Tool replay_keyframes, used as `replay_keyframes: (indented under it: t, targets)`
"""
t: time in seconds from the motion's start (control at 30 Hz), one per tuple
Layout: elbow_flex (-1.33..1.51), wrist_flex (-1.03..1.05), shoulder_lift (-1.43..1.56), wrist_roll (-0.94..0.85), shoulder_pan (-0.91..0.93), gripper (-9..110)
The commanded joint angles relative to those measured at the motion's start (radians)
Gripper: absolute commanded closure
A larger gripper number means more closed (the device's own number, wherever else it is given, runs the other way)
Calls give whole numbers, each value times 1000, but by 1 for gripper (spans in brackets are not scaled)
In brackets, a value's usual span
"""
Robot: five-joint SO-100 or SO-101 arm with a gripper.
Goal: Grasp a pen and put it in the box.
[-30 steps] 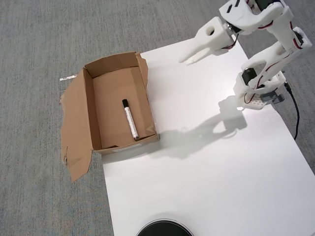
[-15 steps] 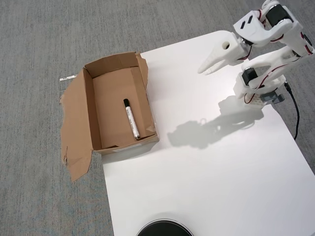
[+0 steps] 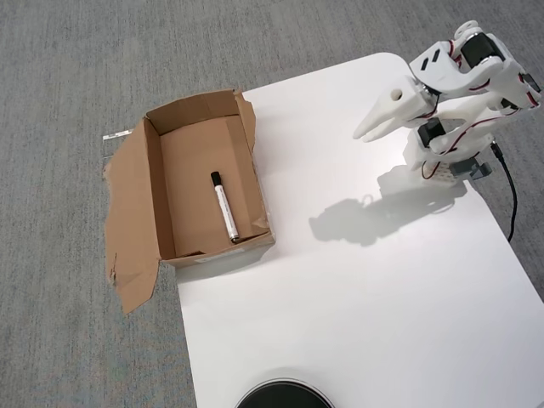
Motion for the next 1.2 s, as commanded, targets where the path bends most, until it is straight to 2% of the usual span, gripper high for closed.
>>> replay_keyframes:
  t: [0.0, 0.1, 0.37, 1.17]
  targets:
    - [212, -167, 138, 7, 8, 89]
    - [324, -230, 227, 15, 10, 89]
    - [590, -227, 502, 119, -4, 89]
    - [943, -219, 522, 108, -4, 89]
